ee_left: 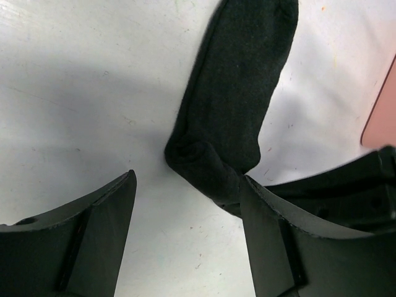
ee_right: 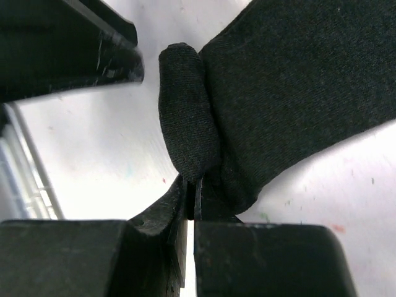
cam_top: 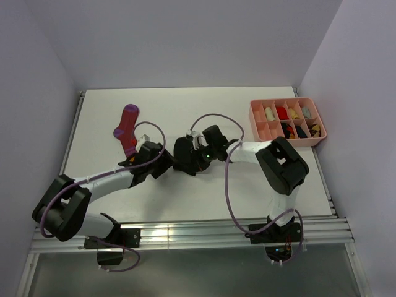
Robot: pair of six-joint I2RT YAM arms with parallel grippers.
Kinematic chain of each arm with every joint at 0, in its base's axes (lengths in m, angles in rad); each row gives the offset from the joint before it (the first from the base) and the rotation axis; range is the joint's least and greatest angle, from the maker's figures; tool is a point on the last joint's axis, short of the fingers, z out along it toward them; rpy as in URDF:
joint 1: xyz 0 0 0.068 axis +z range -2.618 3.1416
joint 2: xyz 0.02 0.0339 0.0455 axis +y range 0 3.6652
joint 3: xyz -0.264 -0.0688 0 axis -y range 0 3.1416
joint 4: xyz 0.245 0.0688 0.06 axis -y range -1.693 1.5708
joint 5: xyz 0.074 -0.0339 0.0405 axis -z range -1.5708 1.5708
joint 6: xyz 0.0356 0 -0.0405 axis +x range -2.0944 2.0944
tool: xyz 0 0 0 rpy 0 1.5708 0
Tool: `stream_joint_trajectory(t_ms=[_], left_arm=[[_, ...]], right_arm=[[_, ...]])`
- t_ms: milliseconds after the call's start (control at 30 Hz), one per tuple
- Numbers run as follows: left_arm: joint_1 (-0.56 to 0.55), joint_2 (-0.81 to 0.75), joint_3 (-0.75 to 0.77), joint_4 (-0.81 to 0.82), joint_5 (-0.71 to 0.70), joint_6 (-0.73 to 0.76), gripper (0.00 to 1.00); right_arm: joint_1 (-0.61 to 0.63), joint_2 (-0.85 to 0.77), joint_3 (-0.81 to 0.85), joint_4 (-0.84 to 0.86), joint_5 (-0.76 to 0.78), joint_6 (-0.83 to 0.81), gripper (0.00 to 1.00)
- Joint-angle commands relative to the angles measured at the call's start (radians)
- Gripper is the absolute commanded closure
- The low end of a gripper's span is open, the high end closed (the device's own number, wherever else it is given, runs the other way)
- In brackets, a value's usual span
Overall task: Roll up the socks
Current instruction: Roll the sock at the center of the board.
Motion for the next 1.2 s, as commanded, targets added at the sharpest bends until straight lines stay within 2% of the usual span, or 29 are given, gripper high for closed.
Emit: stream_joint_trajectory(t_ms=[0,367,667,867,933,1167], left_arm=[[-0.001,0.015,-0.010,0.067,0.018,-0.020,0.28],[-0.013,0.098,-0.025,0.085,0.010,-0.086,0.35],[-0.018,0.127,-0.044,0.075,-0.023,-0.134,0.50],[-0.021,0.158,-0.055,0.075,-0.031,-0.154,0.56],[-0.022,0.166,-0.053,0.073,-0.027,-0.156,0.56],[-0.031,0.172,-0.064,0.064,-0.028,-0.162,0.43]], right_arm=[[-0.018,0.053,0.103,-0.160,-0.124,0.006,1.00],[-0.023,0.142,0.241,-0.315,-0.114,-0.020,1.00],[-0.023,0.169,0.300,-0.366,-0.110,-0.018,1.00],[-0.021,0.199,0.346,-0.404,-0.108,-0.029,1.00],[-0.021,0.210,0.360,-0.408,-0.104,-0.031,1.00],[-0.020,0.225,0.407,-0.451,-0.122,-0.043,1.00]])
